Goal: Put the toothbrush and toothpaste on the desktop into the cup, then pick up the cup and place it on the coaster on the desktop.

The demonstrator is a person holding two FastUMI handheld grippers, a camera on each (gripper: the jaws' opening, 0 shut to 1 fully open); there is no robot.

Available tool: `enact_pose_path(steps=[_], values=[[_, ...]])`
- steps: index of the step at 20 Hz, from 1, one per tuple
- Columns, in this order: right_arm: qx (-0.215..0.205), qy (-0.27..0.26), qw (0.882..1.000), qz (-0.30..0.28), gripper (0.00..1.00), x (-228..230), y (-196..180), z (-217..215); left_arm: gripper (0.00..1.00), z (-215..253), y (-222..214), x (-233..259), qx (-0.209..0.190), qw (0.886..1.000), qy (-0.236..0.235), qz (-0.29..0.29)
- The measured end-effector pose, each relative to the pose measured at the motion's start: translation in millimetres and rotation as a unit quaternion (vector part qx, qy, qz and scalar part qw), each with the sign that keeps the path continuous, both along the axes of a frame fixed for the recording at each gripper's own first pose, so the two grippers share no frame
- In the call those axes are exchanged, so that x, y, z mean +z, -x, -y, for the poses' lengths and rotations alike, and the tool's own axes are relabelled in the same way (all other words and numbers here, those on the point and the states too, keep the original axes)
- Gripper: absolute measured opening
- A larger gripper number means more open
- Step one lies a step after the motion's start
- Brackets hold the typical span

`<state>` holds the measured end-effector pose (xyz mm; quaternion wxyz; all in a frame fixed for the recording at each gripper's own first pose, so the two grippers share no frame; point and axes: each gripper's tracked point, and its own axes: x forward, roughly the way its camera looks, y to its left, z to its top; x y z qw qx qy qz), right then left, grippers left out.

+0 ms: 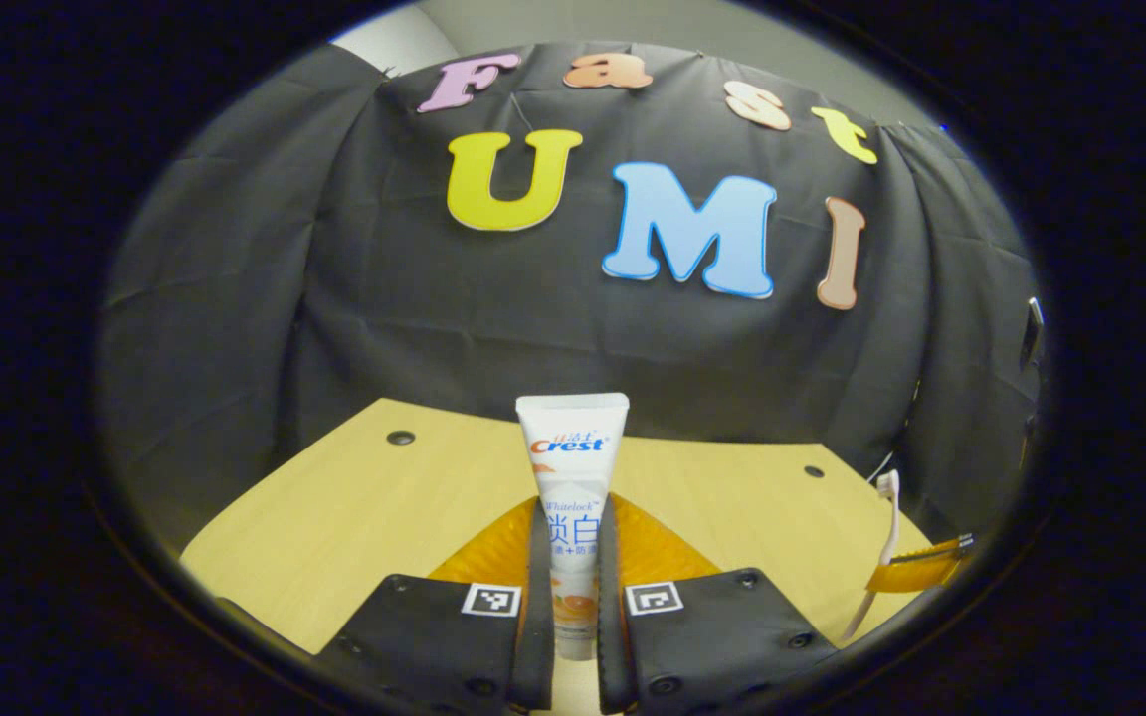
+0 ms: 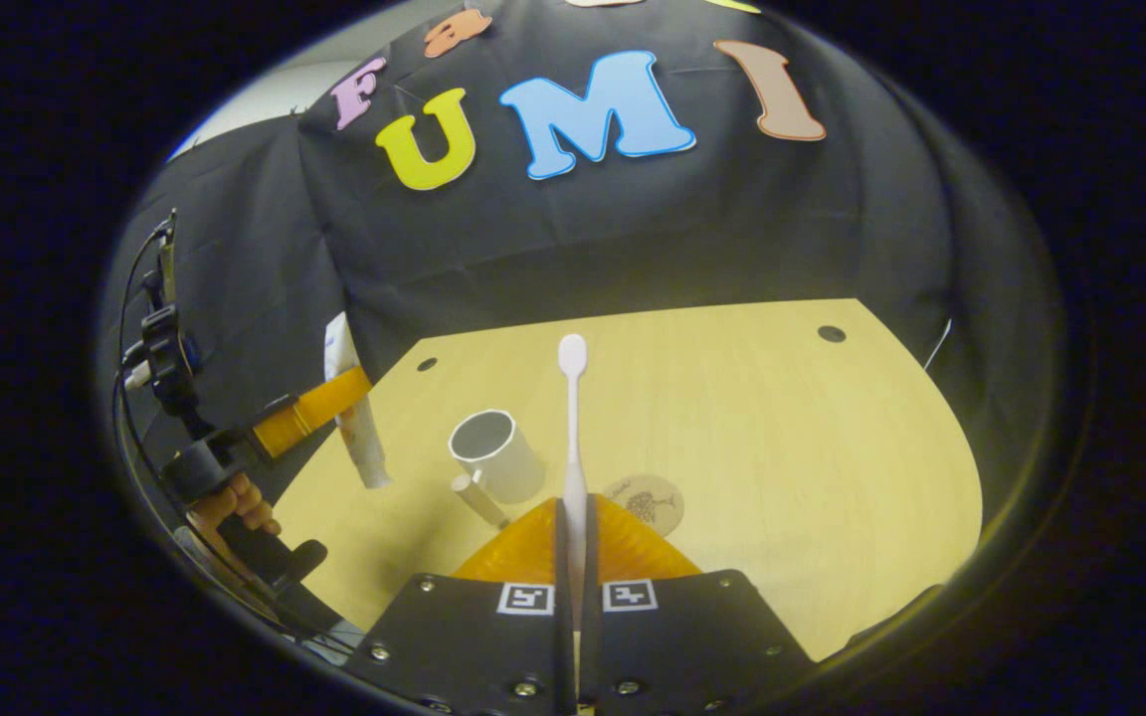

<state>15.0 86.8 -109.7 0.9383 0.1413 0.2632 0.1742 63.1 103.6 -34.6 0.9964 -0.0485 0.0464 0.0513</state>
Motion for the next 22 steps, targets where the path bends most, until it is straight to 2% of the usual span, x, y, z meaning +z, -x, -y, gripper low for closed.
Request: enact_pose_path(steps=[5, 9, 15, 17, 18, 22], values=[[-0.023, 0.016, 1.000, 0.001, 0.04, -0.1, 4.7, 14.6, 0.24, 13.2, -44.4, 24.7, -0.027, 0.998, 0.000, 0.059], [-0.044, 0.018, 0.999, -0.004, 0.04, -2.0, 8.1, 24.6, 0.23, 26.4, -74.8, 23.1, -0.049, 0.996, 0.013, 0.079], [-0.059, 0.015, 0.998, -0.024, 0.04, -12.1, 13.2, 27.6, 0.24, 36.9, -108.2, -31.1, -0.066, 0.997, 0.003, 0.038], [-0.058, 0.014, 0.998, -0.026, 0.07, -12.8, 11.0, 25.7, 0.24, 39.2, -113.4, -50.8, -0.069, 0.997, -0.005, 0.018], [-0.057, 0.012, 0.998, -0.027, 0.04, -12.2, 9.9, 23.9, 0.24, 39.5, -115.0, -58.0, -0.070, 0.998, -0.007, 0.008], [-0.047, 0.007, 0.998, -0.030, 0.04, -12.5, 4.8, 15.2, 0.27, 35.3, -117.7, -79.1, -0.068, 0.997, -0.020, -0.024]])
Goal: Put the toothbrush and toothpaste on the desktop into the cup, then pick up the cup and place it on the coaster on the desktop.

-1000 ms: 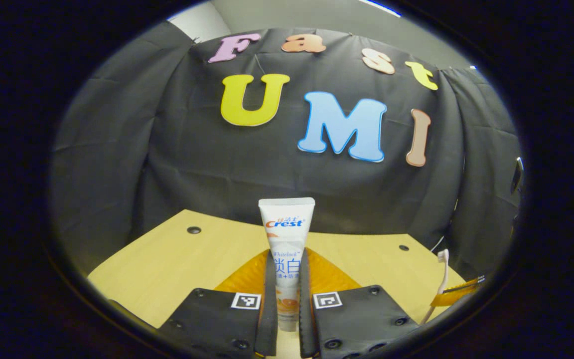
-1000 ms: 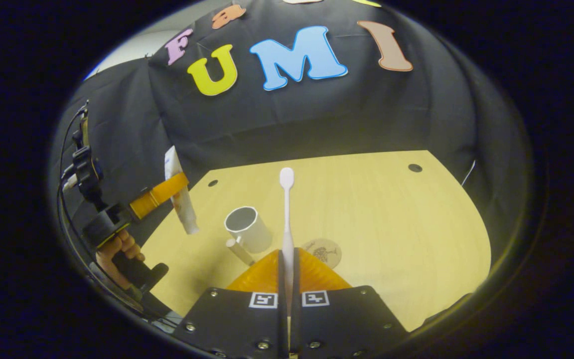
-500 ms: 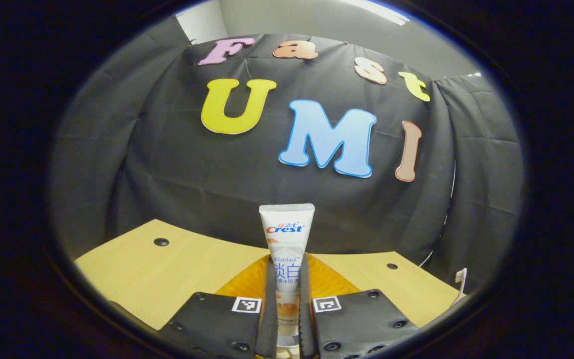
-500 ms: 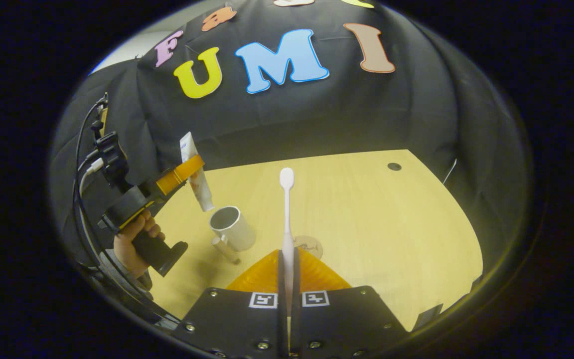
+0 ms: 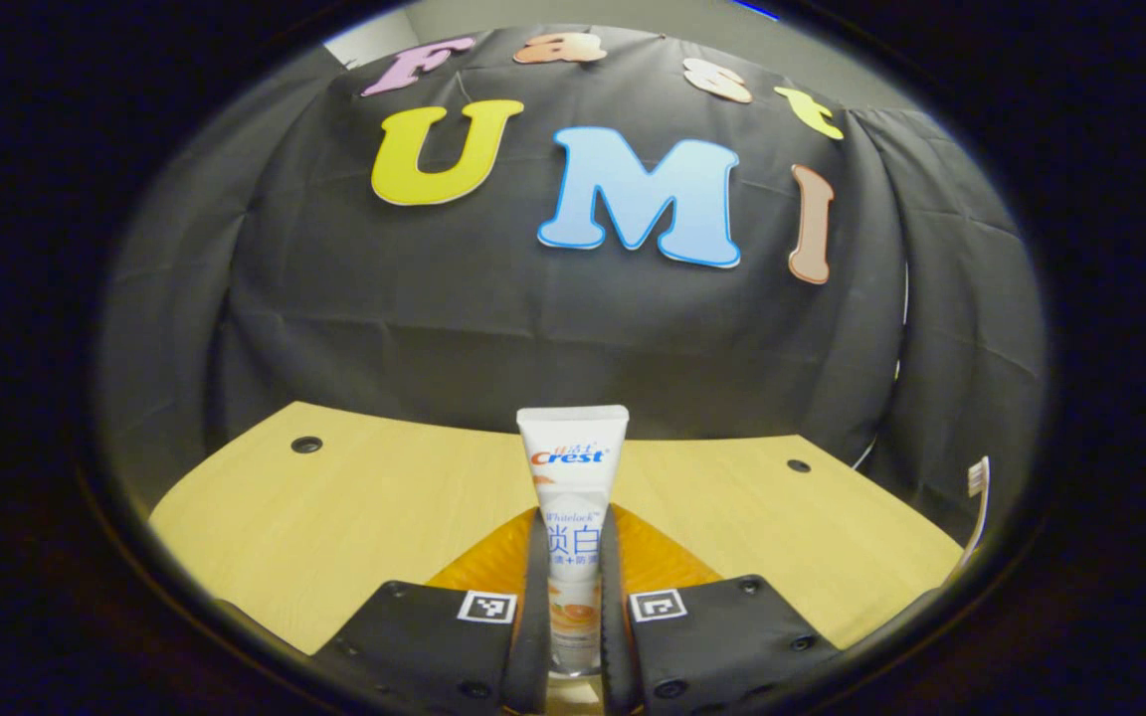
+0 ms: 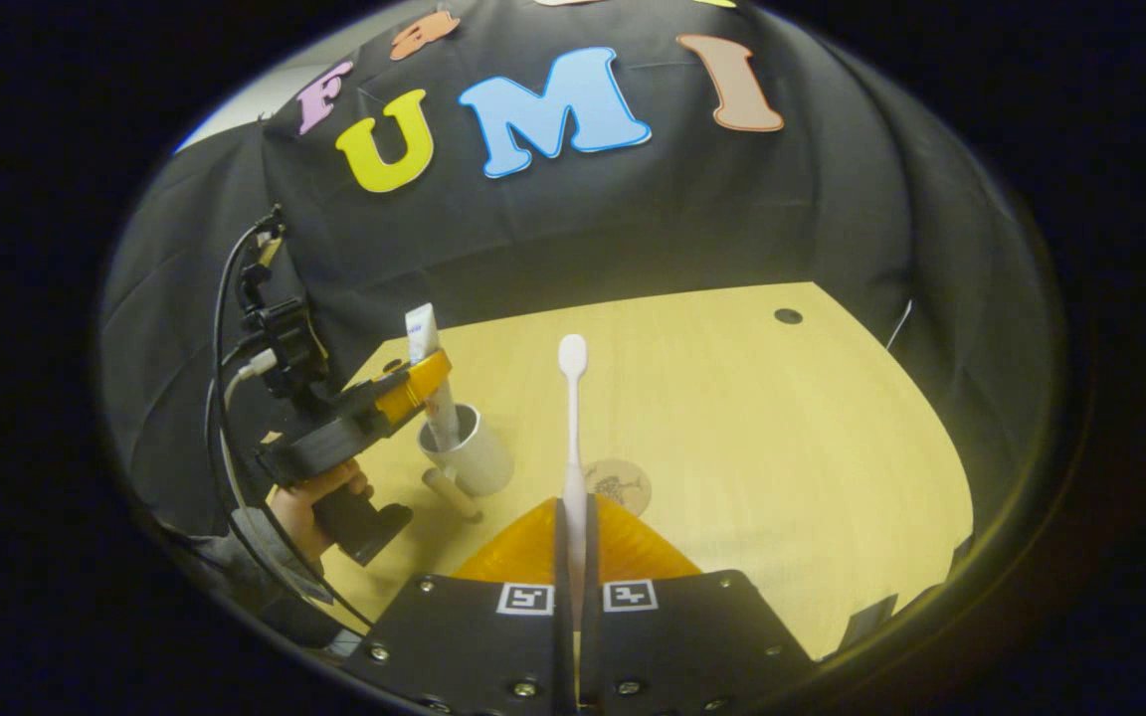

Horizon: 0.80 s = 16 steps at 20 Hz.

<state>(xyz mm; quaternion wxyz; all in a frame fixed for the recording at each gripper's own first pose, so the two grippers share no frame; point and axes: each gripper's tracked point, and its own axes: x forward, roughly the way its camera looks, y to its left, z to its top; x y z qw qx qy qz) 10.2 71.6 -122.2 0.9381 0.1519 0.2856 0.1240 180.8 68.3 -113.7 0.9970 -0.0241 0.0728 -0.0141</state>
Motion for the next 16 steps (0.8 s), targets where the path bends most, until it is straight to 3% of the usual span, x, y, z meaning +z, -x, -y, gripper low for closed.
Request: enact_pose_path(steps=[6, 11, 12, 16], values=[[0.014, -0.002, 1.000, 0.002, 0.04, 2.4, -4.1, -8.9, 0.31, 5.8, 6.8, -21.5, -0.010, 0.999, -0.020, -0.037], [0.018, 0.000, 1.000, 0.003, 0.04, 2.5, -3.8, -8.5, 0.41, 13.9, 10.3, -39.5, -0.022, 0.998, -0.024, -0.060], [0.018, 0.001, 1.000, 0.003, 0.04, 3.0, -4.3, -7.4, 0.48, 13.5, 10.8, -39.7, -0.020, 0.998, -0.026, -0.061], [0.020, -0.002, 1.000, 0.006, 0.04, 3.5, -4.7, -6.6, 0.49, 15.7, 13.9, -36.2, -0.017, 0.998, -0.030, -0.057]])
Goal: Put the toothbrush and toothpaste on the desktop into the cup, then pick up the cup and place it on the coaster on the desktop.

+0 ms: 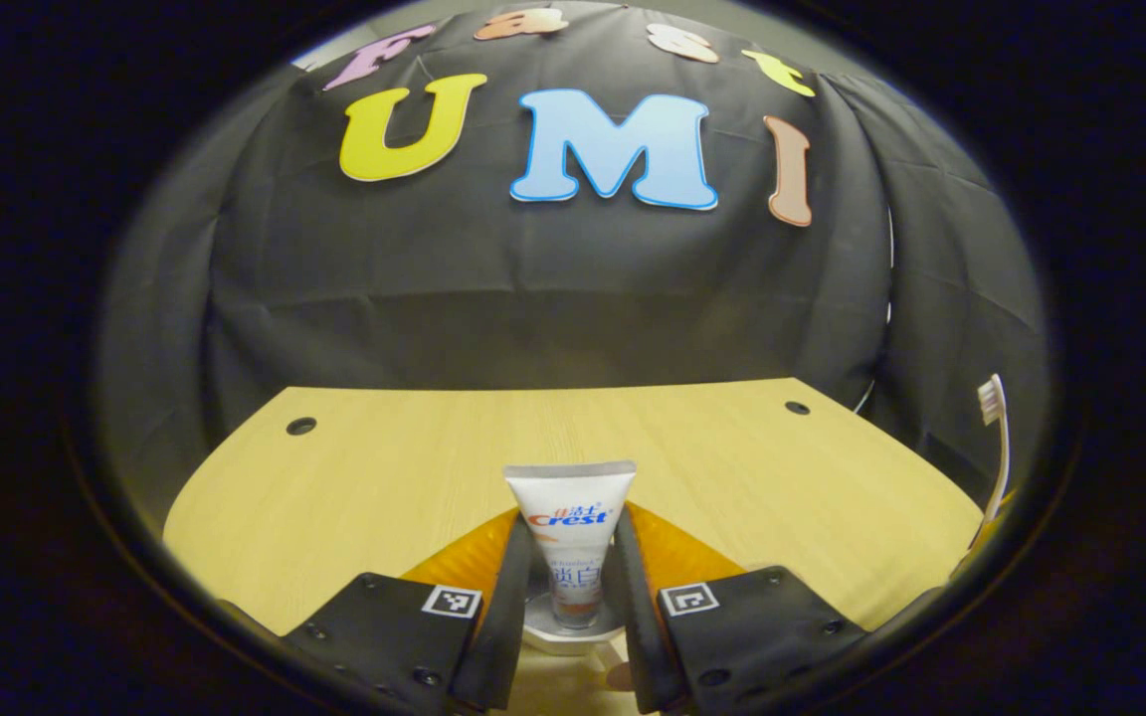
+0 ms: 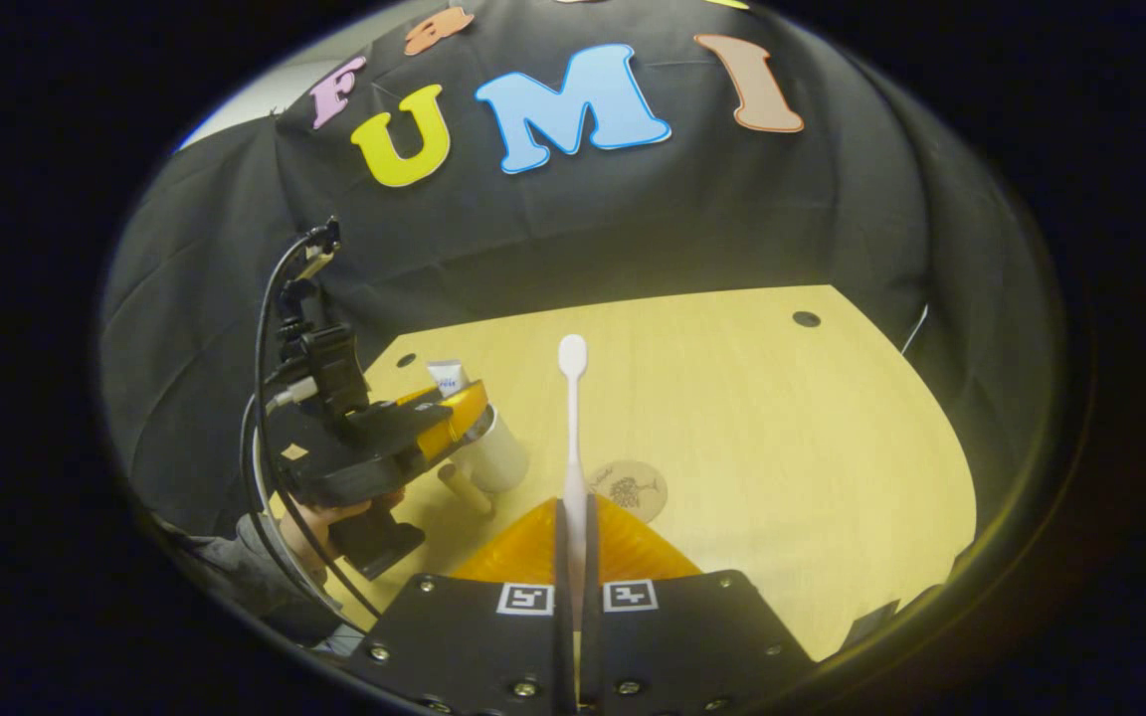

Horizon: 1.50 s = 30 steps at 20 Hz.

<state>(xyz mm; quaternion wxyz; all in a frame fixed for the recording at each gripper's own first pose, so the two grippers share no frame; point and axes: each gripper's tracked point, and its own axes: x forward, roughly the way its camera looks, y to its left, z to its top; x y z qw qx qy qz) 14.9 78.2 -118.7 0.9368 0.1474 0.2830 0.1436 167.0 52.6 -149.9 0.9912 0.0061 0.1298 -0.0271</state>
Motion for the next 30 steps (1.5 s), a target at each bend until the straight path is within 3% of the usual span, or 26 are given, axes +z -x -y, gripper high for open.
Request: enact_pose_path(steps=[3, 6, 8, 20, 30], values=[[0.003, -0.004, 1.000, 0.006, 0.04, 4.0, -3.3, -0.9, 0.65, 2.7, 5.3, 1.3, -0.001, 1.000, 0.010, -0.001], [0.012, -0.011, 1.000, 0.019, 0.04, 13.3, -13.6, -6.5, 0.70, 5.1, 12.8, 7.0, -0.002, 1.000, 0.009, 0.001], [0.021, -0.017, 0.999, 0.037, 0.04, 24.0, -24.9, -13.9, 0.84, 6.6, 20.2, 13.2, -0.002, 1.000, 0.006, 0.005], [0.100, -0.066, 0.981, 0.154, 0.03, 84.6, -88.5, -93.6, 0.86, -13.5, 83.1, 34.8, 0.004, 1.000, 0.024, 0.006], [0.140, -0.026, 0.961, 0.236, 0.04, 90.1, -127.5, -159.9, 0.86, -42.1, 135.8, 28.9, 0.033, 0.998, 0.046, -0.003]])
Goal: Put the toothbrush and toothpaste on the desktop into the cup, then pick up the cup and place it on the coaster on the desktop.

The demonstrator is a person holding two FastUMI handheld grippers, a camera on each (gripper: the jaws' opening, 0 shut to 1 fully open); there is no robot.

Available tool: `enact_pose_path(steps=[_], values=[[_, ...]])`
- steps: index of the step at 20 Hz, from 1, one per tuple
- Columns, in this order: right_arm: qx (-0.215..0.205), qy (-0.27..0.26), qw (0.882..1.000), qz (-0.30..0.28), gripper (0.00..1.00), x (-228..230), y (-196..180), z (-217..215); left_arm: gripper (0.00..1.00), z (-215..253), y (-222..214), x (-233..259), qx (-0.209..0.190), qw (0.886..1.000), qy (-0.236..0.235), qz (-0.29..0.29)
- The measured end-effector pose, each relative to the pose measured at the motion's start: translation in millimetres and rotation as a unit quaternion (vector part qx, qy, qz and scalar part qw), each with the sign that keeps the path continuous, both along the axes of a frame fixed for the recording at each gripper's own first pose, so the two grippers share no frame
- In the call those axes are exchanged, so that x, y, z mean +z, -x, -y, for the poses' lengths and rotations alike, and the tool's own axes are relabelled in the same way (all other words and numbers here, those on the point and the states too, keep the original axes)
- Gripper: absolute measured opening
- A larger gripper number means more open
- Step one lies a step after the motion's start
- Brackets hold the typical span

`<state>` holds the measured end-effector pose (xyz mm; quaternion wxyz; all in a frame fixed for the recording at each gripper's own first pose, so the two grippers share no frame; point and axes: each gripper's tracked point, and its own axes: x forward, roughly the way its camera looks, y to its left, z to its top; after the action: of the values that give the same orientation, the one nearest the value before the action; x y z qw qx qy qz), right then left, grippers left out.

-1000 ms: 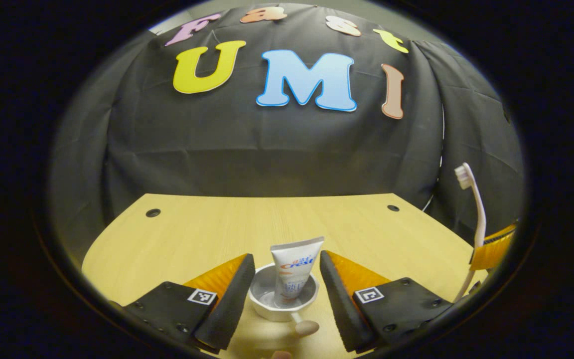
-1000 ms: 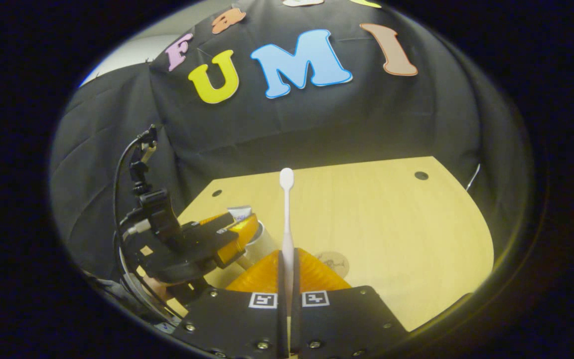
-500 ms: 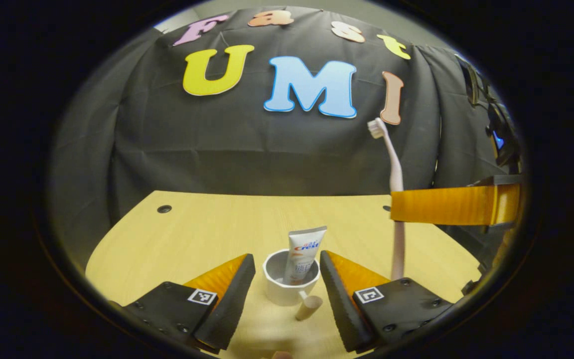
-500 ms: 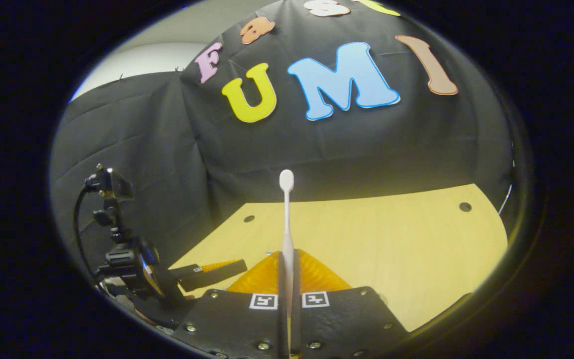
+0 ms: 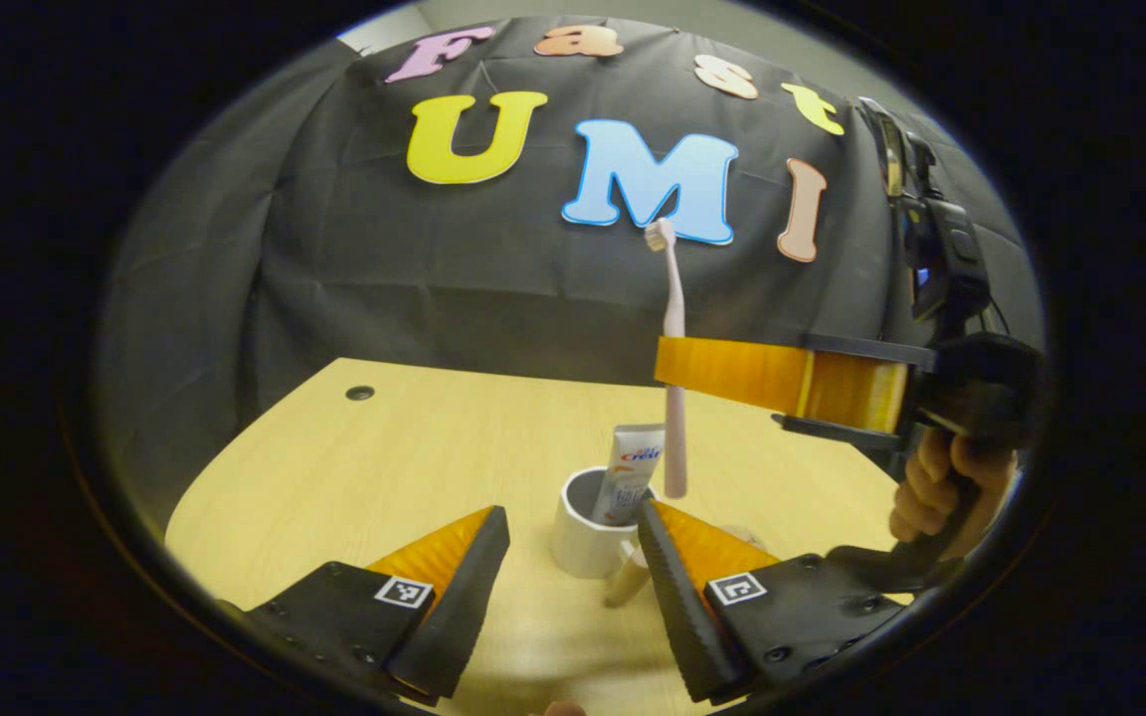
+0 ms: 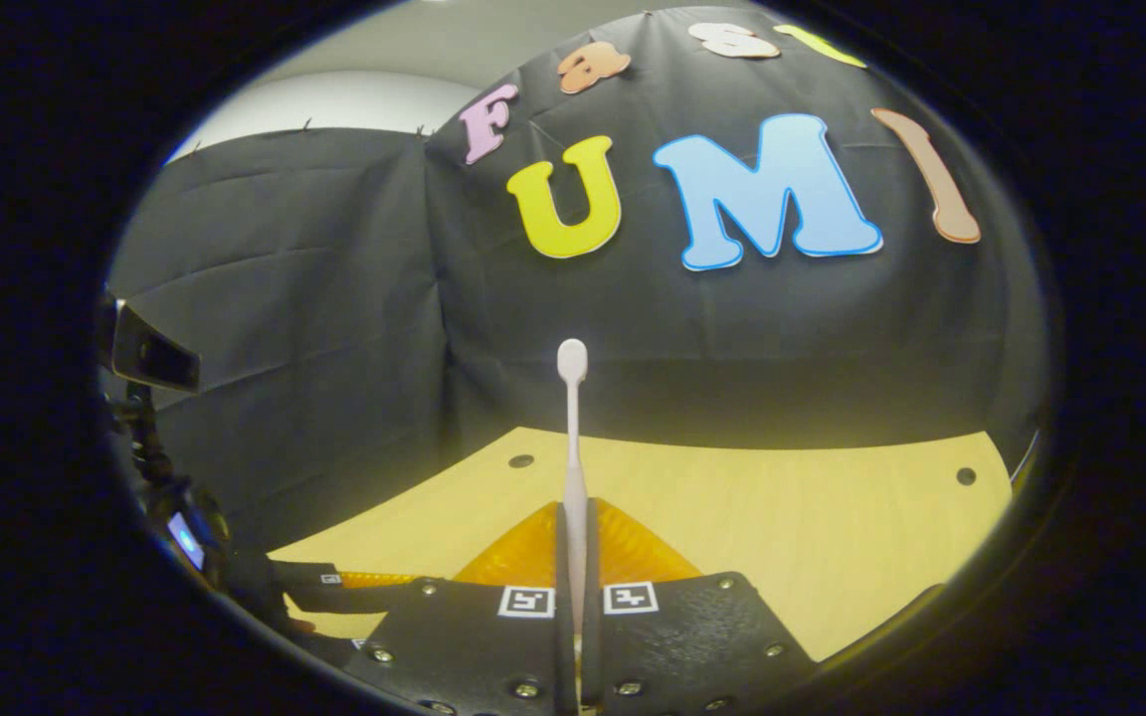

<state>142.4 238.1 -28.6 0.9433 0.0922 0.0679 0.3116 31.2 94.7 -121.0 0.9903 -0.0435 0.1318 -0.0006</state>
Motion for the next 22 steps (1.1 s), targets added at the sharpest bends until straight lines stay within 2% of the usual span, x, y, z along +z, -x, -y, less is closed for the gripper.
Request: enact_pose_path(steps=[1, 2, 7, 11, 17, 19, 20, 22], values=[[0.003, 0.004, 1.000, 0.004, 0.07, -3.2, -1.9, -7.2, 0.86, -3.7, 5.1, -3.2, 0.003, 1.000, 0.001, -0.003], [0.006, 0.006, 1.000, 0.007, 0.04, -5.3, -3.7, -12.9, 0.86, -7.5, 9.4, -5.3, 0.007, 1.000, 0.002, -0.006], [0.007, 0.027, 0.999, 0.020, 0.04, -20.7, -17.5, -33.4, 0.86, -19.6, 22.4, -13.2, 0.021, 0.999, 0.021, -0.017], [-0.009, 0.061, 0.998, 0.031, 0.05, -35.0, -29.3, -36.3, 0.86, -27.6, 28.4, -17.9, 0.028, 0.999, 0.027, -0.023], [-0.019, 0.078, 0.996, 0.031, 0.11, -38.0, -26.6, -32.7, 0.86, -34.8, 24.1, -18.6, 0.029, 0.999, 0.022, -0.025], [-0.020, 0.082, 0.996, 0.030, 0.25, -36.0, -18.7, -29.7, 0.86, -32.6, 22.4, -19.6, 0.025, 0.999, 0.023, -0.026], [-0.023, 0.083, 0.996, 0.031, 0.48, -37.0, -22.9, -30.0, 0.84, -31.3, 21.3, -20.2, 0.023, 0.999, 0.024, -0.027], [-0.031, 0.083, 0.995, 0.033, 0.72, -33.9, -23.2, -26.0, 0.86, -28.2, 19.6, -20.4, 0.020, 0.999, 0.024, -0.028]])
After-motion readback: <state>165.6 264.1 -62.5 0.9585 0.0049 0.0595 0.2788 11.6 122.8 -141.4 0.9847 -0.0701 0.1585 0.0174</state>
